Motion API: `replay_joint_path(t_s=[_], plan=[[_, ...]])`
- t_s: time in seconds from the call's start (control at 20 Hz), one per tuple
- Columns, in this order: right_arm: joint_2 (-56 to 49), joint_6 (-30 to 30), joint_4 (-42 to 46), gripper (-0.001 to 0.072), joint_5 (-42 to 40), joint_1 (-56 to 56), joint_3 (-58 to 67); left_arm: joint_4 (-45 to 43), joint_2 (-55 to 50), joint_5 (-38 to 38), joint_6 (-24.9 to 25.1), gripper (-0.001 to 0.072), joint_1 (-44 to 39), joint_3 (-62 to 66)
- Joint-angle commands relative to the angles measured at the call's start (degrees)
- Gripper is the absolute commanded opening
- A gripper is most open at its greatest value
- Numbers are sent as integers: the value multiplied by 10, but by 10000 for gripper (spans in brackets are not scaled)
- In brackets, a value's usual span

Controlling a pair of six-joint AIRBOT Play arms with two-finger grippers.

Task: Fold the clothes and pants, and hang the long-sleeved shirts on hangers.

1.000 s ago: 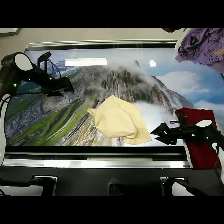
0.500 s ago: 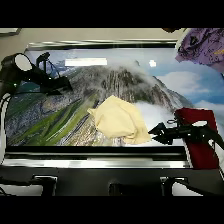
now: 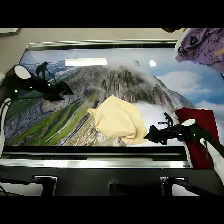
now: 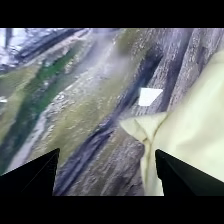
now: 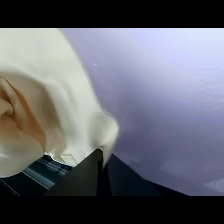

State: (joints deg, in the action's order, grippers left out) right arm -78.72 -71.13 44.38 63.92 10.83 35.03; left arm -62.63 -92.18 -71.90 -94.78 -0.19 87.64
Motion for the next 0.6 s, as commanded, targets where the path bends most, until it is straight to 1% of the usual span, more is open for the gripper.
replay_joint_path(t_s=[0.0, 0.2, 0.35, 0.55], plan=[[39, -9, -6, 25, 23, -4, 1, 122, -20, 90, 64, 706, 1, -96], [73, -22, -6, 25, 24, -4, 1, 198, -81, 105, 110, 706, -35, -103], [85, -30, -6, 25, 24, -4, 1, 203, -110, 116, 110, 706, -56, -103], [87, -33, -7, 25, 35, -4, 1, 205, -121, 127, 110, 705, -71, -103]])
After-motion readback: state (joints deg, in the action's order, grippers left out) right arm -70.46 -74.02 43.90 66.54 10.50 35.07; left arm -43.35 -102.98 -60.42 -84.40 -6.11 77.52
